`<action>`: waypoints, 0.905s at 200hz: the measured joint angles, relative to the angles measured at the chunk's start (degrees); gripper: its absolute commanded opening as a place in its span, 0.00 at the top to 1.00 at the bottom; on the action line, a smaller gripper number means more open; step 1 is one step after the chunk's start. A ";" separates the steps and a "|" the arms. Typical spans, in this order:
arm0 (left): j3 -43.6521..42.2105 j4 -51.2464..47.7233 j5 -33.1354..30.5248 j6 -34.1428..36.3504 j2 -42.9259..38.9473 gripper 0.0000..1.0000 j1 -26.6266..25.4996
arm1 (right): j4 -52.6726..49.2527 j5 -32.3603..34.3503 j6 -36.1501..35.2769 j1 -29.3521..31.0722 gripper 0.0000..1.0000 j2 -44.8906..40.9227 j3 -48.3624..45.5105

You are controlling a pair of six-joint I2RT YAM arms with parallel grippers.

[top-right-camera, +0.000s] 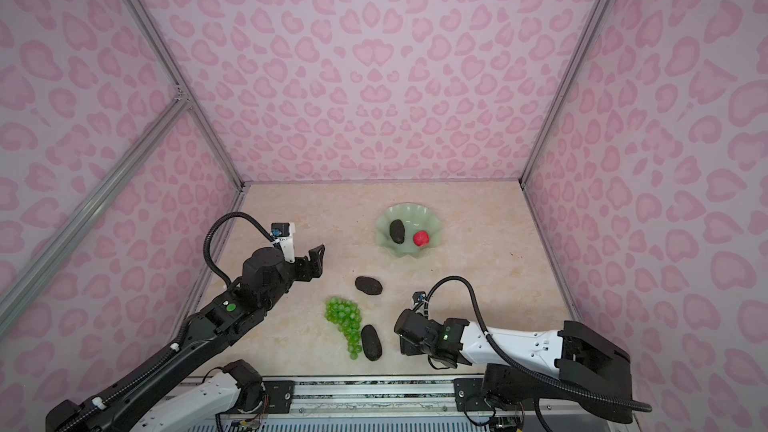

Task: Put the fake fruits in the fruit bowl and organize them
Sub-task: 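Grasp the second red apple with the right gripper while the left withdraws, then place the red apple in the bowl beside the other apple with the right gripper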

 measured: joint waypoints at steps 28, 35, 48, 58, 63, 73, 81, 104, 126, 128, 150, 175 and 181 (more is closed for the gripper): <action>-2.38 0.00 0.46 -0.66 -4.33 0.09 0.24 | -0.33 0.94 0.07 0.02 0.59 1.44 1.51; -2.75 -0.02 0.90 -0.74 -5.16 0.09 0.24 | -1.16 1.36 0.04 0.00 0.60 1.40 2.54; -3.37 -0.02 2.38 -0.70 -6.43 0.09 0.24 | -3.21 2.93 -0.13 -0.15 0.61 1.01 5.55; -3.58 -0.04 4.46 -0.50 -7.10 0.09 0.24 | -4.70 4.28 -1.57 -0.66 0.62 0.42 8.31; -3.65 -0.04 5.46 -0.22 -7.34 0.09 0.24 | -5.29 5.11 -2.34 -1.09 0.62 0.04 9.77; -3.82 -0.02 7.34 -0.11 -7.74 0.09 0.24 | -5.75 7.23 -4.28 -2.64 0.62 -0.59 12.55; -3.98 -0.02 9.20 0.28 -7.80 0.09 0.24 | -5.81 8.20 -6.38 -4.59 0.62 -0.83 14.49; -4.09 0.04 15.37 0.72 -7.13 0.08 0.24 | -3.30 8.85 -13.53 -14.16 0.62 0.44 19.04; -3.72 -0.02 20.76 0.96 -5.33 0.06 0.24 | 0.92 8.17 -20.02 -23.45 0.63 5.77 23.50; -3.67 -0.04 21.16 1.01 -5.22 0.06 0.24 | 1.27 7.98 -20.63 -24.22 0.63 6.49 24.02; -3.13 -0.02 23.85 1.16 -4.74 0.04 0.24 | 4.46 5.57 -25.83 -30.64 0.63 15.34 30.97; -3.08 -0.04 25.29 1.18 -4.90 0.03 0.24 | 6.14 1.84 -30.29 -35.63 0.64 26.40 39.98; -3.08 -0.04 25.64 1.18 -5.01 0.03 0.24 | 6.36 1.25 -31.23 -36.50 0.64 28.96 42.03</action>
